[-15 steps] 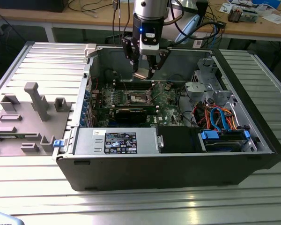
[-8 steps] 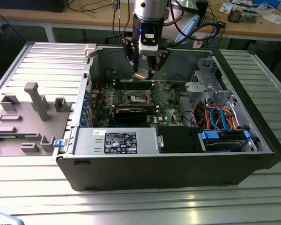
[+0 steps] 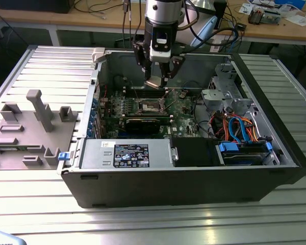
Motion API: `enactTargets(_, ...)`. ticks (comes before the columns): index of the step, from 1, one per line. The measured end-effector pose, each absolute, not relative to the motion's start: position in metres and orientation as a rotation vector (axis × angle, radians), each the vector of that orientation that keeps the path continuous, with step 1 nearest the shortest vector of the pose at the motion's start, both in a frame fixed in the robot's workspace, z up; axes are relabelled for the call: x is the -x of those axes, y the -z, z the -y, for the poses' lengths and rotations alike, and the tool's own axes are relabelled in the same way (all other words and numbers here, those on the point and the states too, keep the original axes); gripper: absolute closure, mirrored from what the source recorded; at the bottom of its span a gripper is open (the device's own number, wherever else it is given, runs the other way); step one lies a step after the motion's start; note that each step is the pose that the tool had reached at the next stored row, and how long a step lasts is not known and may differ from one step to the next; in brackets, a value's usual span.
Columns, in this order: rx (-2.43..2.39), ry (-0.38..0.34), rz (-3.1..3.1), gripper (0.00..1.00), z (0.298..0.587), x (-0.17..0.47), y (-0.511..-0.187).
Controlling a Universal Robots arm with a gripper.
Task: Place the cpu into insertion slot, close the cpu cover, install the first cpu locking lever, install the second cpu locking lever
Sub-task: 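Place the cpu into insertion slot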
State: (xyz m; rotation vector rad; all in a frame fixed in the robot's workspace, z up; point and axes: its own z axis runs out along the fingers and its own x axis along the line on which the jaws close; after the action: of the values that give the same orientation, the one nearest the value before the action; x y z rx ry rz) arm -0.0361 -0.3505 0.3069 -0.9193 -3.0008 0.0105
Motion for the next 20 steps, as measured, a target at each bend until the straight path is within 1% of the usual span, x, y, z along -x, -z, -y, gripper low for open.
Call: enactTargets(20, 0.922, -0.011, 3.0, 0.45, 0.3505, 0.0361, -0.2999)
